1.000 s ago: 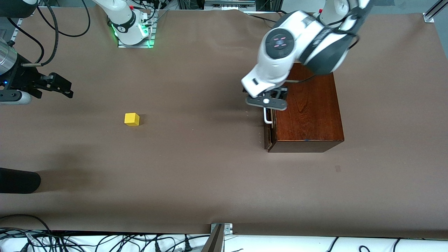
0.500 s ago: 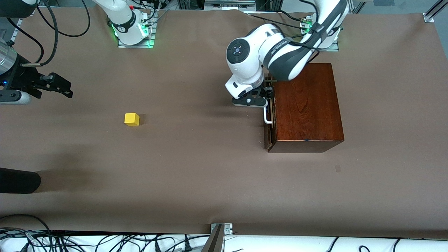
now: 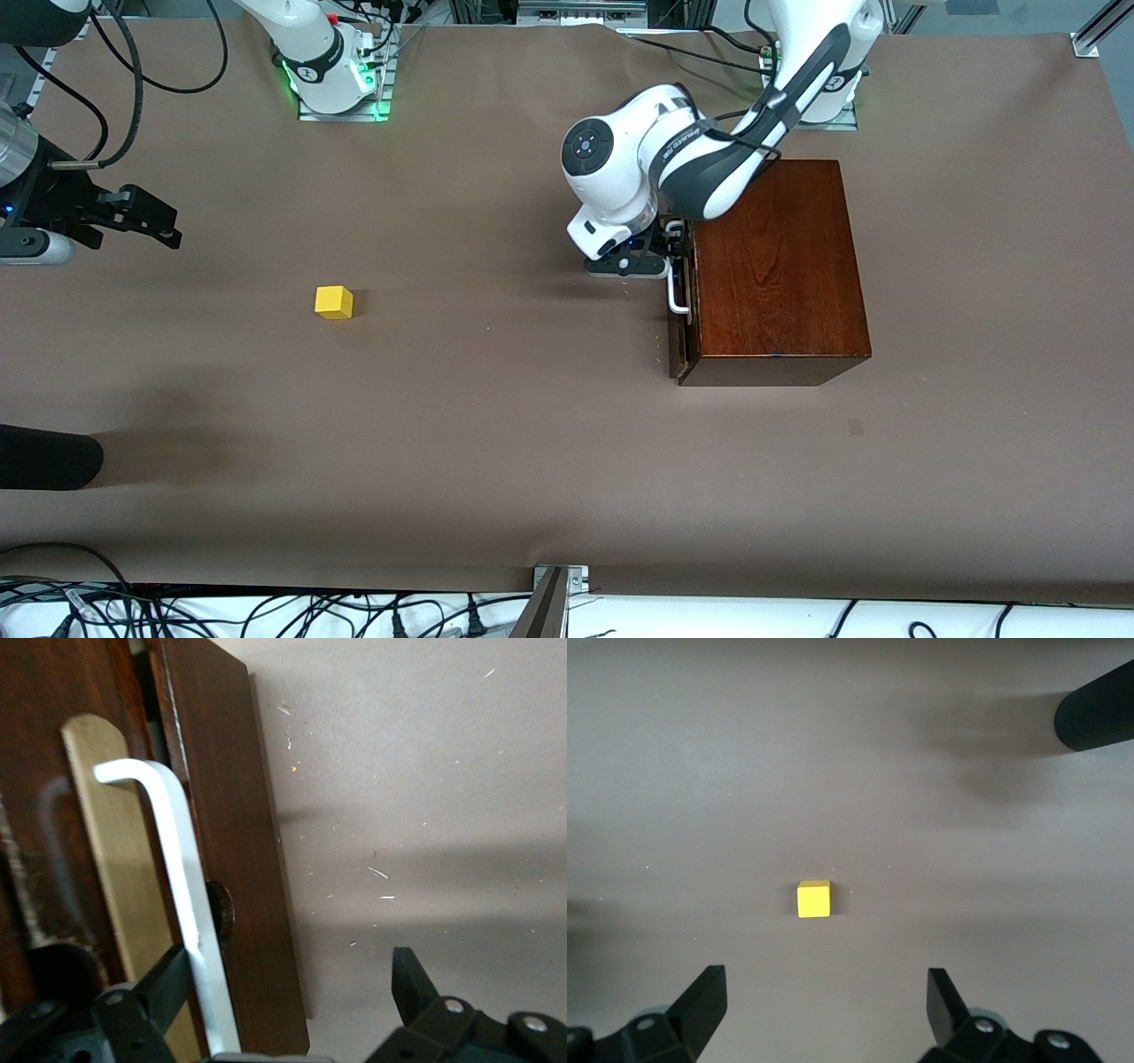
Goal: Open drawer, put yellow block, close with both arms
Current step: 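Pull the drawer open with the left gripper while the right gripper reaches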
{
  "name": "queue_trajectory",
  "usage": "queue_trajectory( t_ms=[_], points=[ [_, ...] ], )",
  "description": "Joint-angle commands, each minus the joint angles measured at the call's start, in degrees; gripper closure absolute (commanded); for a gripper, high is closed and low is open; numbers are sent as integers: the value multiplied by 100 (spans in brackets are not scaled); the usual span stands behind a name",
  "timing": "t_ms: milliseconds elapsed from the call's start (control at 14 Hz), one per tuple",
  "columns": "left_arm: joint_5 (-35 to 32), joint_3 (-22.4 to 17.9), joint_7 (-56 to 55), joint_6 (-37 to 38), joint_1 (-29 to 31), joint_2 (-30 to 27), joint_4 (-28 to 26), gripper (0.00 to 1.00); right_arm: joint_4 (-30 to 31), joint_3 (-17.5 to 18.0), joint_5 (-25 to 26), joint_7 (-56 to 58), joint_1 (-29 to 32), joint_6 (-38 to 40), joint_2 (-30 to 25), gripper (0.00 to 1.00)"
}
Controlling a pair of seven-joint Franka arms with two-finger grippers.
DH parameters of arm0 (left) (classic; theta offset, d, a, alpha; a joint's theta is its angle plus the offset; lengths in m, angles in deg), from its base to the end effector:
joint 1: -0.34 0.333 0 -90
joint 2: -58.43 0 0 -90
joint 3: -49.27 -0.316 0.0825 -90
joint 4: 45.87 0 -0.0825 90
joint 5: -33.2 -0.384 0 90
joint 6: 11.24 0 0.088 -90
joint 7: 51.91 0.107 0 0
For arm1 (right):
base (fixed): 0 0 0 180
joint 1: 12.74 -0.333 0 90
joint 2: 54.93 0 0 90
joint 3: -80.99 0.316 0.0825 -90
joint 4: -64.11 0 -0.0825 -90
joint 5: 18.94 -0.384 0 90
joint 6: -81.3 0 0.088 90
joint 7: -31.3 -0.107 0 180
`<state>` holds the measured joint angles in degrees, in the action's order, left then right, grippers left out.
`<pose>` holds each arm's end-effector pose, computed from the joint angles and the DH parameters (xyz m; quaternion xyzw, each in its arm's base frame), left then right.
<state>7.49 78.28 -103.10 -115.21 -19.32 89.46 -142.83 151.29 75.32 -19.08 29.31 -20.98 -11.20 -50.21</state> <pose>0.4647 -0.4289 0.2910 -0.9816 0.0608 0.0487 0.1746 0.5830 0.0288 0.6050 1.0000 0.0052 0.0055 0.0026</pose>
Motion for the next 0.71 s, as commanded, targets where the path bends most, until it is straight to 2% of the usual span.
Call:
queue_trajectory(
  t_ms=[0,643],
  points=[
    [-180,17,-164,-228,-47,43,-51,0,-43,-30,-92,59,42,30,2,0],
    [-93,34,-463,-1203,-292,403,176,0,-78,-30,22,50,42,4,19,0]
  ],
)
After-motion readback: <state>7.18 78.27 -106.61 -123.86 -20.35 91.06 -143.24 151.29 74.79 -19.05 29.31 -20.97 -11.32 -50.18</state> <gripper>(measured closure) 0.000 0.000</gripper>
